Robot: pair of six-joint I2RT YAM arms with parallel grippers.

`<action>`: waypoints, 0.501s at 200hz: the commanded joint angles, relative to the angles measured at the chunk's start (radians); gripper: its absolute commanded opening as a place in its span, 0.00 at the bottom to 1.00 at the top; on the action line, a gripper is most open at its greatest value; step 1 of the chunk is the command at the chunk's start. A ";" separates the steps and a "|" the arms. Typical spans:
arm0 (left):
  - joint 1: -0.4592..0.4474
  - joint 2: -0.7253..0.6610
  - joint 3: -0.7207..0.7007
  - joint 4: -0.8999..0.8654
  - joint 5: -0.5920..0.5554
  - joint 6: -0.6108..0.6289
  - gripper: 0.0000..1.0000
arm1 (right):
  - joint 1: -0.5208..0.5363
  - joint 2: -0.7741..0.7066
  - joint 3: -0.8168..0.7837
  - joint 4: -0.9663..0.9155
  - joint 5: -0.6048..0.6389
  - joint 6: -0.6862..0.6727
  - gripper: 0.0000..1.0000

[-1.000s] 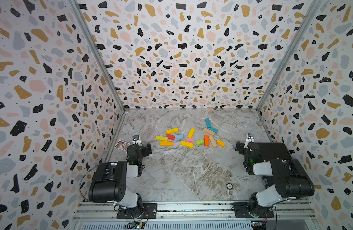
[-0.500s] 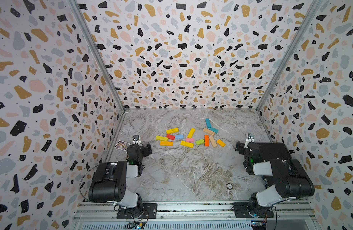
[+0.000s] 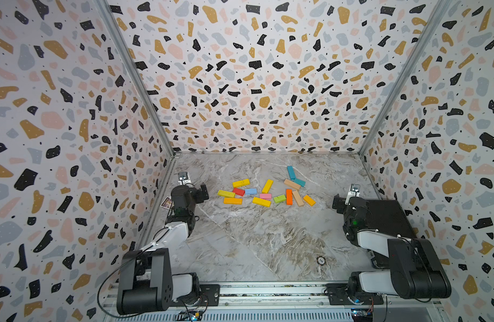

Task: Assemble the letter h with building blocks
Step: Adjust the building block at the center of the board.

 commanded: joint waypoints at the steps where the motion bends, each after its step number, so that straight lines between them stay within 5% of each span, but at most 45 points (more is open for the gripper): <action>1: -0.001 -0.010 0.059 -0.077 0.023 -0.125 0.99 | 0.022 -0.070 0.082 -0.189 0.048 0.052 0.99; 26: -0.001 0.003 0.114 -0.089 -0.016 -0.348 0.99 | 0.041 -0.082 0.171 -0.312 0.107 0.119 0.99; 51: 0.010 -0.042 0.198 -0.423 -0.179 -0.710 0.99 | 0.041 -0.056 0.254 -0.463 0.229 0.448 0.99; 67: 0.019 -0.067 0.163 -0.347 -0.113 -0.706 0.99 | 0.041 -0.097 0.281 -0.671 0.249 0.715 0.99; 90: 0.027 -0.092 0.139 -0.286 -0.039 -0.735 0.99 | 0.029 -0.127 0.164 -0.407 0.036 0.659 0.88; 100: 0.030 -0.087 0.146 -0.295 -0.008 -0.770 0.99 | 0.027 -0.126 0.136 -0.362 0.010 0.722 0.98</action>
